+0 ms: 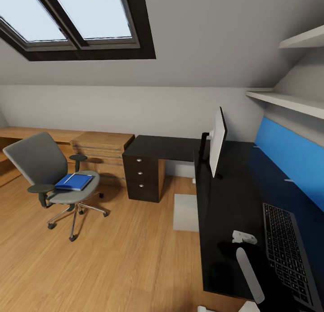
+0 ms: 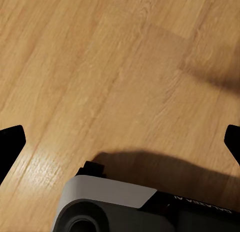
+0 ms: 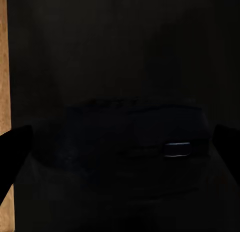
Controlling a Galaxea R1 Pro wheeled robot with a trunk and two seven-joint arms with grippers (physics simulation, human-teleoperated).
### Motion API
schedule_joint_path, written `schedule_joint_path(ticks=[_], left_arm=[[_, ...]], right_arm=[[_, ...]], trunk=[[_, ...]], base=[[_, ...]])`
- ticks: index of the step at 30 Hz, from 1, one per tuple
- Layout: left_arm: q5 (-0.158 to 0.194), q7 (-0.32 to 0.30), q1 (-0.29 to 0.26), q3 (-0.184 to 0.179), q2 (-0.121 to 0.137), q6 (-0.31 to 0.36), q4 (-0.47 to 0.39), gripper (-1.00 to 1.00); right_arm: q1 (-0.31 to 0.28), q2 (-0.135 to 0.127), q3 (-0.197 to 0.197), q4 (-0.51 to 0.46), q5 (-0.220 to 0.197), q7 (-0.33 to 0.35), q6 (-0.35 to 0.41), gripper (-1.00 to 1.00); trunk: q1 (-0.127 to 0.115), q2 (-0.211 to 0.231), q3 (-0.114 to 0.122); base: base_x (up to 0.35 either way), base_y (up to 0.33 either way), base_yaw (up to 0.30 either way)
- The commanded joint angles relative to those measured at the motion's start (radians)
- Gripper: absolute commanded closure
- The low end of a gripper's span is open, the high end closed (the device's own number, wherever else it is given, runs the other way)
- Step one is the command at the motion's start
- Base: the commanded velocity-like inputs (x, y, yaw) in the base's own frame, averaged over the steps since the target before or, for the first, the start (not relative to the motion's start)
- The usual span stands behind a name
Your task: In the bedroom, organize the workspace by keeping the computer under the desk, ensuring the monitor is on the desk, placing the keyboard on the desk next to the monitor, placing the mouse on the desk next to the keyboard, moving the folder from the swivel chair onto the desk next to the mouse, stacking the notebook on top of the folder with the pen on top of the notebook, and positioning the swivel chair next to the desk.
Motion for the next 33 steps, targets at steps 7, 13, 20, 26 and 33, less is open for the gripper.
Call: schedule_joint_path(ticks=[7, 13, 20, 26, 33], left_arm=[[0.002, 0.003, -0.001, -0.001, 0.000, -0.003, 0.000, -1.00], [0.002, 0.003, -0.001, -0.001, 0.000, -0.003, 0.000, -1.00], [0.002, 0.003, -0.001, -0.001, 0.001, -0.003, 0.000, -1.00], [0.002, 0.003, -0.001, -0.001, 0.001, -0.003, 0.000, -1.00], [0.001, 0.003, -0.001, -0.001, 0.001, -0.003, 0.000, -1.00]], right_arm=[[-0.001, 0.000, 0.003, -0.001, -0.011, -0.009, 0.003, 1.00], [-0.001, 0.000, 0.004, -0.001, -0.011, -0.009, 0.003, 1.00], [-0.001, 0.000, 0.004, -0.001, -0.011, -0.009, 0.003, 1.00], [-0.001, 0.000, 0.004, -0.001, -0.011, -0.009, 0.002, 1.00], [-0.001, 0.000, 0.001, -0.002, -0.011, -0.007, 0.001, 1.00]], trunk=[[0.000, -0.001, -0.001], [0.000, -0.001, -0.001], [0.000, -0.001, -0.001], [0.000, -0.001, -0.001], [0.000, -0.001, -0.001]], base=[[0.000, 0.141, 0.000], [0.000, 0.327, 0.074], [0.000, 0.334, 0.123], [0.042, 0.334, 0.024], [0.180, 0.296, 0.003]])
